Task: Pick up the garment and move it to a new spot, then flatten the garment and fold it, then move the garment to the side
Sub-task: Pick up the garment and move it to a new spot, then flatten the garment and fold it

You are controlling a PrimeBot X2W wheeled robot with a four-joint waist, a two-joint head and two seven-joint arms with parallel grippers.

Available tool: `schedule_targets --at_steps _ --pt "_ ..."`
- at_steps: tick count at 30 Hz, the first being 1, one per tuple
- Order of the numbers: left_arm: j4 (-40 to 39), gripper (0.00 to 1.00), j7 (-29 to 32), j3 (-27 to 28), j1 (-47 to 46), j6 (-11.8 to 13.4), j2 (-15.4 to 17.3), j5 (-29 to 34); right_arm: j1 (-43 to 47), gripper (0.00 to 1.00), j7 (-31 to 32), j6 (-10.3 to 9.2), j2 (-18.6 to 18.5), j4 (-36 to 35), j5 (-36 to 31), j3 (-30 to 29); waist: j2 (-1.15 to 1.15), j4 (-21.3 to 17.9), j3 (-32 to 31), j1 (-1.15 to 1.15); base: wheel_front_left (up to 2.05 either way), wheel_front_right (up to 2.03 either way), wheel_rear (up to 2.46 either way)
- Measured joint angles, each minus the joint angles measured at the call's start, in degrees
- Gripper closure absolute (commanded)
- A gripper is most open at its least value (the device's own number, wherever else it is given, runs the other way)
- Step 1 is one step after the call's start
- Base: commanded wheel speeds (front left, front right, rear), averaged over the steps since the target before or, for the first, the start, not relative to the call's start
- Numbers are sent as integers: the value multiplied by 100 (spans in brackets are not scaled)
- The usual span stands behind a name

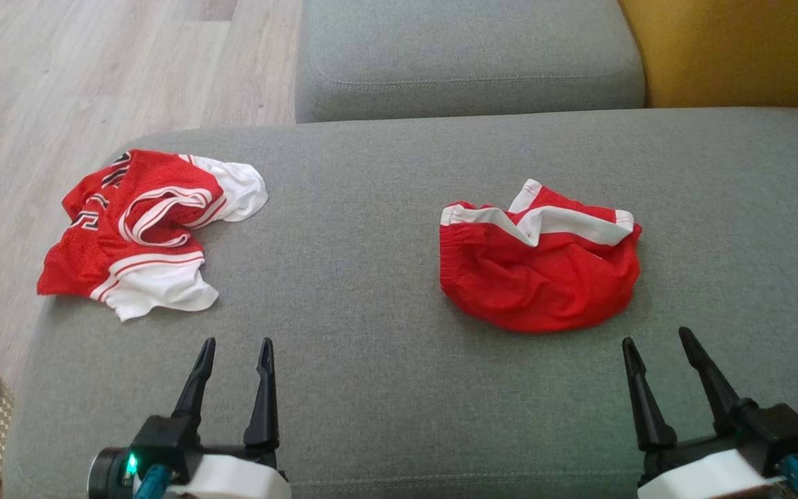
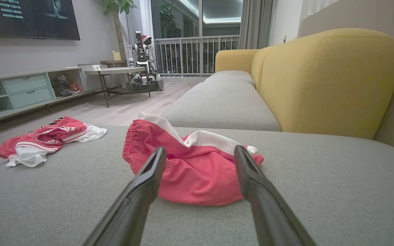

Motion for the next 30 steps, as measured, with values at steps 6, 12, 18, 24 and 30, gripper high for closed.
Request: schedule_targets --at_steps 6,12,18,24,30 --pt "25 0 0 0 1 0 -13 -96 -2 0 0 0 2 3 -40 41 0 -36 -19 0 0 0 0" --pt "210 0 0 10 -13 -1 -16 -100 -3 0 0 0 2 2 -40 81 0 -104 -14 0 0 0 0" --pt "567 0 1 4 -435 -424 -18 -620 -39 0 0 0 2 -5 -57 188 0 -250 72 0 0 0 0" --pt "1377 0 1 -436 -1500 -1091 -29 -1878 -217 0 5 0 2 -12 -107 368 0 -463 289 0 0 0 0" --pt "1961 0 580 -1110 -2819 -1258 -82 -3130 -481 0 7 0 0 -182 -286 497 0 -637 740 0 0 0 0"
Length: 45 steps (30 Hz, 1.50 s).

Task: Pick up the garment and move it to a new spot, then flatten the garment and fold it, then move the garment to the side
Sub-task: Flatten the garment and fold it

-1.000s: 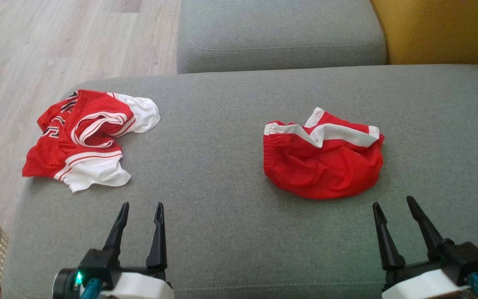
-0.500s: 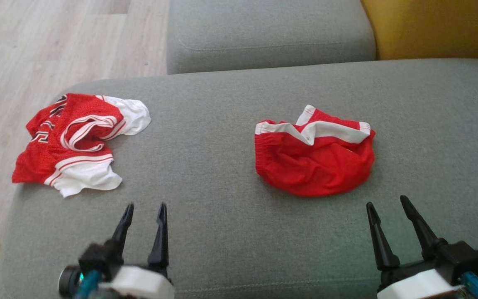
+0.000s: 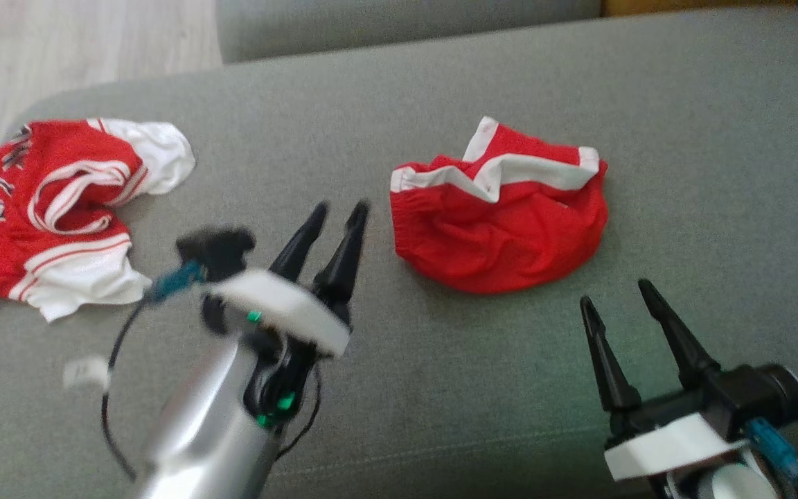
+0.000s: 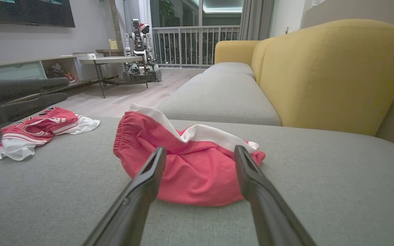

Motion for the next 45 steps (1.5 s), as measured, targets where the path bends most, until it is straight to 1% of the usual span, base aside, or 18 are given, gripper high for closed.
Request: schedule_targets --at_steps 1,2,5,8,11,17,23,24,25,26,27,28,32,37,40,43,45 --pt "49 0 153 -119 -214 0 -3 -308 -63 0 0 0 -1 -11 -27 14 0 -26 85 0 0 0 0" --pt "112 0 445 -305 -536 0 -7 -896 -194 0 0 1 0 -35 -57 49 0 -80 238 0 0 0 0" --pt "247 0 849 -579 -883 0 25 -1421 -299 0 0 0 -3 -78 -57 69 0 -164 433 0 0 0 0" --pt "415 0 1051 -783 -1134 -1 137 -1679 -338 0 0 0 -3 -101 -57 140 0 -257 574 0 0 0 0" --pt "687 0 1091 -799 -1333 0 232 -1808 -380 0 0 0 -4 -134 -57 169 0 -325 687 0 0 0 0" --pt "1223 0 1105 -886 -1696 0 230 -1935 -391 0 0 0 -4 -135 -57 218 0 -412 807 0 0 0 0" --pt "1344 0 1195 -1029 -1889 0 179 -2323 -464 0 0 0 -4 -135 -66 243 0 -495 834 0 0 0 0" --pt "1336 11 1195 -1068 -1914 0 174 -2377 -487 0 0 0 -4 -136 -79 244 0 -507 839 0 0 0 0" --pt "1327 51 1199 -1096 -1933 0 164 -2447 -505 0 0 0 -4 -136 -99 245 0 -518 838 0 0 0 0" --pt "1301 68 1217 -1155 -1945 0 168 -2515 -513 0 0 0 -4 -135 -101 248 0 -529 831 0 0 0 0" --pt "1279 95 1217 -1205 -1947 0 179 -2551 -514 0 0 0 -4 -135 -101 256 0 -539 819 0 0 0 0" --pt "1279 100 1217 -1205 -1947 0 179 -2551 -514 0 0 0 -4 -135 -101 256 0 -539 819 0 0 0 0" --pt "1236 100 1137 -1386 -1946 0 247 -2631 -512 0 0 0 -4 -133 -100 270 0 -577 760 0 0 0 0" --pt "811 100 972 -1708 -1924 0 443 -2688 -505 0 0 0 -7 -132 -100 300 0 -533 704 0 0 0 0" --pt "410 100 882 -1927 -1742 -1 687 -2684 -491 0 0 0 -8 -112 -100 378 0 -474 648 0 0 0 0" --pt "104 100 762 -2123 -1267 0 1046 -2540 -491 0 0 0 -8 -15 -100 446 0 -367 592 0 0 0 0" --pt "-37 100 633 -2215 -876 30 1341 -2346 -492 0 -1 0 -8 152 -96 490 0 -275 559 0 0 0 0"
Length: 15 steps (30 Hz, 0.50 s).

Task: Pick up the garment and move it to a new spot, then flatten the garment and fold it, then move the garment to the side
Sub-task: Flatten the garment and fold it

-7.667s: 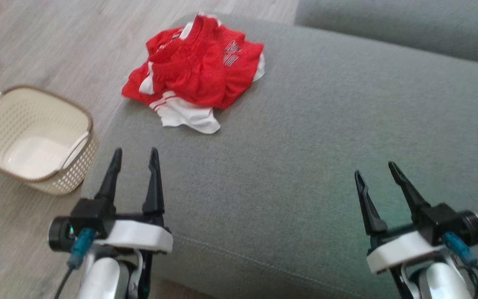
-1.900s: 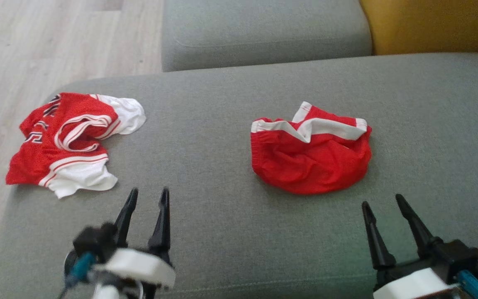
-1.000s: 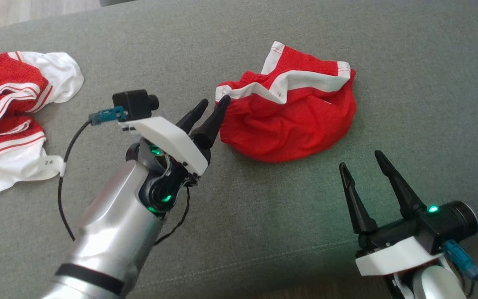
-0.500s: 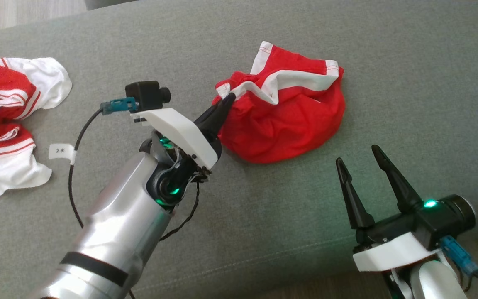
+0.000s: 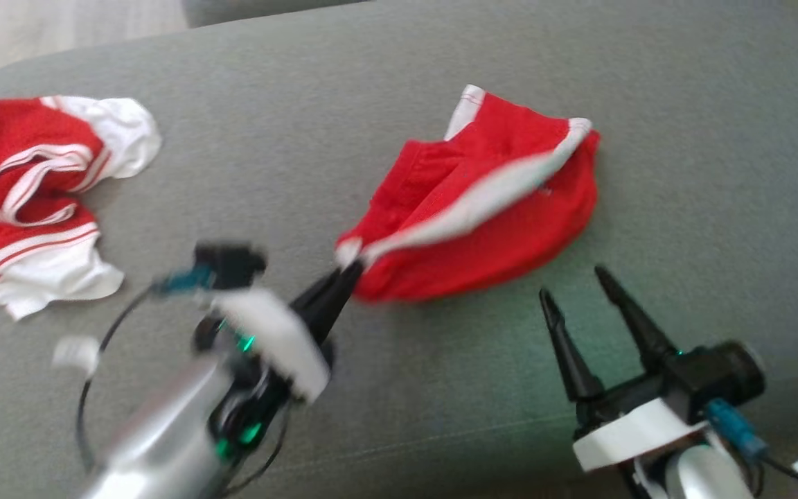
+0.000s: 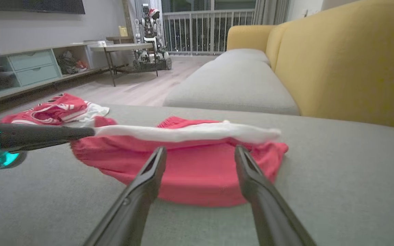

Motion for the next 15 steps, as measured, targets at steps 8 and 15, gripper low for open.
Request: schedule_targets --at_steps 8,15 --pt "-497 100 -366 -167 885 471 592 453 -383 0 353 0 -7 1396 138 -67 0 454 -71 0 0 0 0" --pt "-516 100 -619 -115 922 665 626 545 -1352 0 654 0 -238 1789 146 -282 0 825 13 0 0 0 0"
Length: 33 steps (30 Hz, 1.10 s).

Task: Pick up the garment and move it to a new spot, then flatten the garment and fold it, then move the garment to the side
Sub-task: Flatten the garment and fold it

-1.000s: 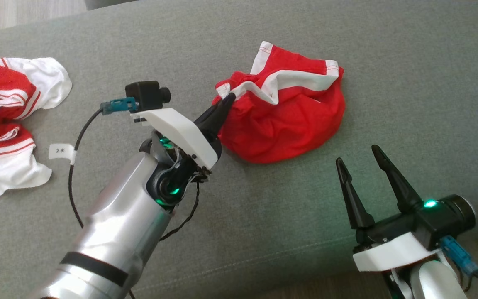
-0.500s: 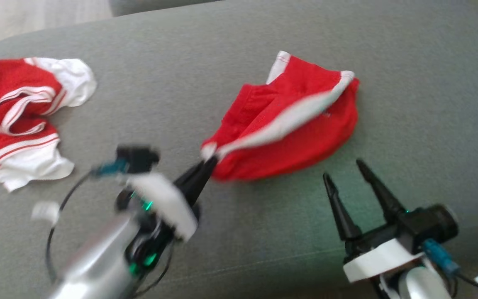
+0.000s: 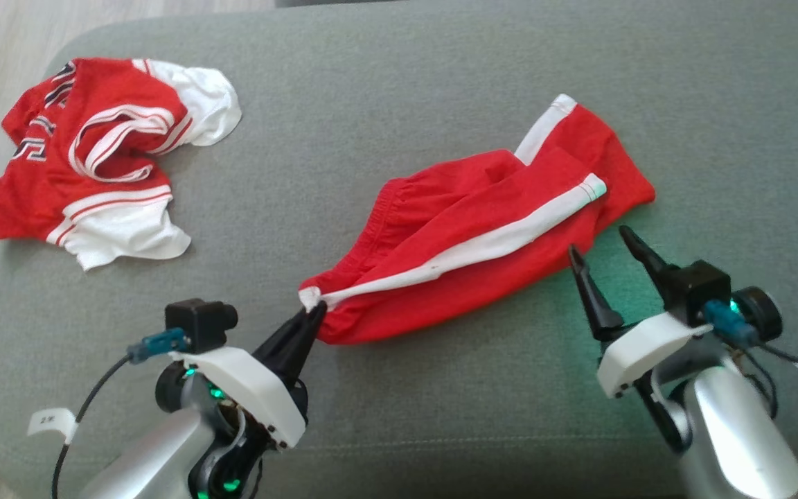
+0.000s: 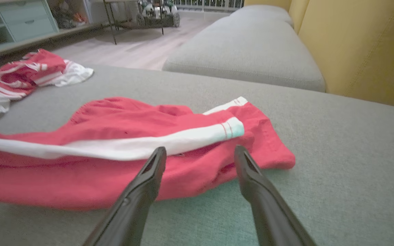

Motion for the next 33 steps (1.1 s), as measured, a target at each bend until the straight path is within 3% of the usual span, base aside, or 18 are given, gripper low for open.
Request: schedule_targets --at_steps 13,24,25,26,30,32,33 --pt "164 100 -131 135 -103 18 67 12 -1016 0 9 1 -142 1071 -34 -212 0 173 283 0 0 0 0" --pt "214 100 -166 124 -162 18 65 96 -1450 0 -341 1 -156 1933 104 113 0 232 390 0 0 0 0" --pt "219 100 -166 120 -182 18 65 97 -1537 5 -389 0 -190 2030 104 175 0 248 404 0 0 0 0" --pt "223 100 -166 120 -190 18 65 97 -1579 24 -398 1 -203 2079 103 204 0 255 410 0 0 0 0" --pt "254 100 -166 113 -192 18 64 97 -1698 60 -461 1 -246 2227 81 320 0 278 423 0 0 0 0" --pt "266 100 -166 110 -192 18 63 97 -1734 91 -504 1 -260 2242 35 374 0 279 409 0 0 0 0" --pt "283 100 -183 110 -192 18 63 97 -1763 100 -545 1 -275 2248 -14 427 0 270 383 0 0 0 0"
